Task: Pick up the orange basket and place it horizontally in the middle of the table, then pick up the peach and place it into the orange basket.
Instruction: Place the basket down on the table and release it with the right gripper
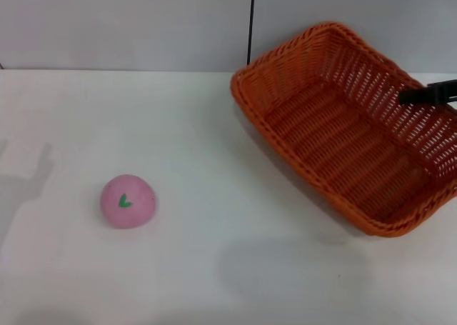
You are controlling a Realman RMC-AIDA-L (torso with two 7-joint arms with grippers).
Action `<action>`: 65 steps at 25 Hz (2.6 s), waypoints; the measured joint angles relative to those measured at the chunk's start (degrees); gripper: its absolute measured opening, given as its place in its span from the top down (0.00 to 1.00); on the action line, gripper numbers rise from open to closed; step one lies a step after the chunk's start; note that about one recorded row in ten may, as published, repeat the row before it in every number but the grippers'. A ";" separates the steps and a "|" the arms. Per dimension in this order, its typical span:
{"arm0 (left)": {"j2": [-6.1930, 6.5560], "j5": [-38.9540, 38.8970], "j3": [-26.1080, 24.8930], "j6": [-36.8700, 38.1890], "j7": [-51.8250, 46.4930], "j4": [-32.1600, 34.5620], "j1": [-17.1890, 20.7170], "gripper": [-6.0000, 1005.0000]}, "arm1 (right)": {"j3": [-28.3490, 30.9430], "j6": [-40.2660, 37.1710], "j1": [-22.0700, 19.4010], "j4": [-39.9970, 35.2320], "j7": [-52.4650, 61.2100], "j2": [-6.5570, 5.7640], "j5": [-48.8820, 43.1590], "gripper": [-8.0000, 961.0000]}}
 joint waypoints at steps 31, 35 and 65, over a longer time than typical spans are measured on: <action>0.26 0.18 -0.16 -4.86 0.00 0.31 4.66 0.20 | -18.89 -15.17 -4.54 -28.03 -34.26 5.31 11.30 0.83; 0.26 0.05 -0.28 -6.28 0.00 0.31 5.56 0.20 | -18.83 -16.64 -4.01 -26.99 -37.83 5.18 11.89 0.83; -0.36 0.53 1.09 -6.66 -0.05 1.08 4.92 0.20 | -19.14 -8.72 -3.34 -15.59 -49.72 5.57 16.17 0.74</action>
